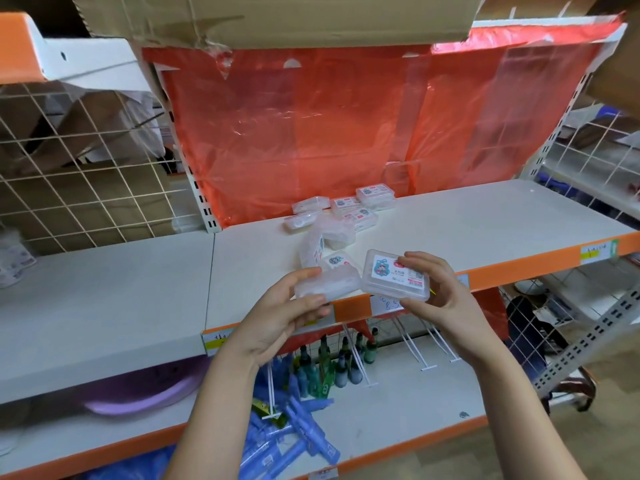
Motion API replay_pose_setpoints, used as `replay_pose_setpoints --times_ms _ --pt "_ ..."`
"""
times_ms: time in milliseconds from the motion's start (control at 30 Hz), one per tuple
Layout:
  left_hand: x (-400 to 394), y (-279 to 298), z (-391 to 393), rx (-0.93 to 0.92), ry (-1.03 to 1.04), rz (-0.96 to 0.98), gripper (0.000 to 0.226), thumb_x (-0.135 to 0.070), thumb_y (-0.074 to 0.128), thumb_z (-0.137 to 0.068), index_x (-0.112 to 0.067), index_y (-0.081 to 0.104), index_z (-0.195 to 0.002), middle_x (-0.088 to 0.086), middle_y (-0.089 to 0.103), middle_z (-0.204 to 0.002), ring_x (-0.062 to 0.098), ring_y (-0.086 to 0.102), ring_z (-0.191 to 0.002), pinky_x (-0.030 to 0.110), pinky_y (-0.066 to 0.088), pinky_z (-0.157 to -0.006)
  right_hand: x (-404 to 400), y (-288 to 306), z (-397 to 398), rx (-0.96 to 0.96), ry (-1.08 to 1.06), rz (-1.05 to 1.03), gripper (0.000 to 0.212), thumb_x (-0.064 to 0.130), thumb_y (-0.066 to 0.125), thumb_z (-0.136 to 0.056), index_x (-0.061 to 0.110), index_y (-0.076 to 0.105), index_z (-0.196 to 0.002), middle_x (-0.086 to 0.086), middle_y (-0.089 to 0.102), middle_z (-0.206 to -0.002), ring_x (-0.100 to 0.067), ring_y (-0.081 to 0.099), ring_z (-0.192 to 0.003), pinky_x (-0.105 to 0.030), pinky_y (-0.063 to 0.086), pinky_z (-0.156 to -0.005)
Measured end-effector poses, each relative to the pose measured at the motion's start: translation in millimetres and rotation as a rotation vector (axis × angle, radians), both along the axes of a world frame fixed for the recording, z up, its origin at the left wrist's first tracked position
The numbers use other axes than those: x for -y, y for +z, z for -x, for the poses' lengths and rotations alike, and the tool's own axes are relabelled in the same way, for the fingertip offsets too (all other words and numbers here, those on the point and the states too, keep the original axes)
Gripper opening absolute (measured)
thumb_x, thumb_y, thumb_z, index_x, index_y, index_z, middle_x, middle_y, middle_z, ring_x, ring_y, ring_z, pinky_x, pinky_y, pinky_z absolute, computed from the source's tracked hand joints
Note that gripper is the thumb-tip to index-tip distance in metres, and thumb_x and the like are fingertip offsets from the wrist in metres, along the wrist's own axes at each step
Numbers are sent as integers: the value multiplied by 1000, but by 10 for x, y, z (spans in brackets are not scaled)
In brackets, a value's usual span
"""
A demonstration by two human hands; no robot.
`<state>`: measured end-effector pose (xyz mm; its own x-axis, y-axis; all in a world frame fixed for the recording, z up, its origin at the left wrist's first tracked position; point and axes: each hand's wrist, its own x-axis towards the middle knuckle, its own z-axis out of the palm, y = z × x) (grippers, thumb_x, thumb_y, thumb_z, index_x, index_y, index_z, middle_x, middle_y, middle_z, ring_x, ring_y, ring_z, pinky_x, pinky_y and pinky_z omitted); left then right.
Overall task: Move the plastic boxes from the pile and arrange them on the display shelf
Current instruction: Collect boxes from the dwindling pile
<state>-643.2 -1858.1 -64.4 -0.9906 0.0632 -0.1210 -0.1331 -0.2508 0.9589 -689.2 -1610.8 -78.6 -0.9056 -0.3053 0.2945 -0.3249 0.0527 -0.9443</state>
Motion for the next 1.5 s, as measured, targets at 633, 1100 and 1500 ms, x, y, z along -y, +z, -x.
replay_pose_setpoints --times_ms 633,1100,1500 --pt "-55 20 162 134 310 193 31 -39 29 -103 -18 51 -98 8 72 -81 25 68 -58 19 41 -37 127 -5 7 4 61 -69 52 -10 68 -77 29 64 -111 12 48 -130 2 50 -118 -13 48 -82" --pt "651 31 -436 171 137 -89 49 12 63 -78 -16 45 -114 8 61 -104 19 64 -86 22 56 -61 745 22 94 96 273 -90 61 -12 66 -78 29 55 -122 9 49 -132 -10 53 -119 -14 48 -83" --pt "1897 61 -1596 79 428 -10 47 19 52 -83 -9 47 -121 10 65 -99 15 67 -75 23 57 -64 2333 218 -483 161 504 -145 69 -9 68 -77 31 44 -127 15 58 -123 0 64 -97 -12 50 -74"
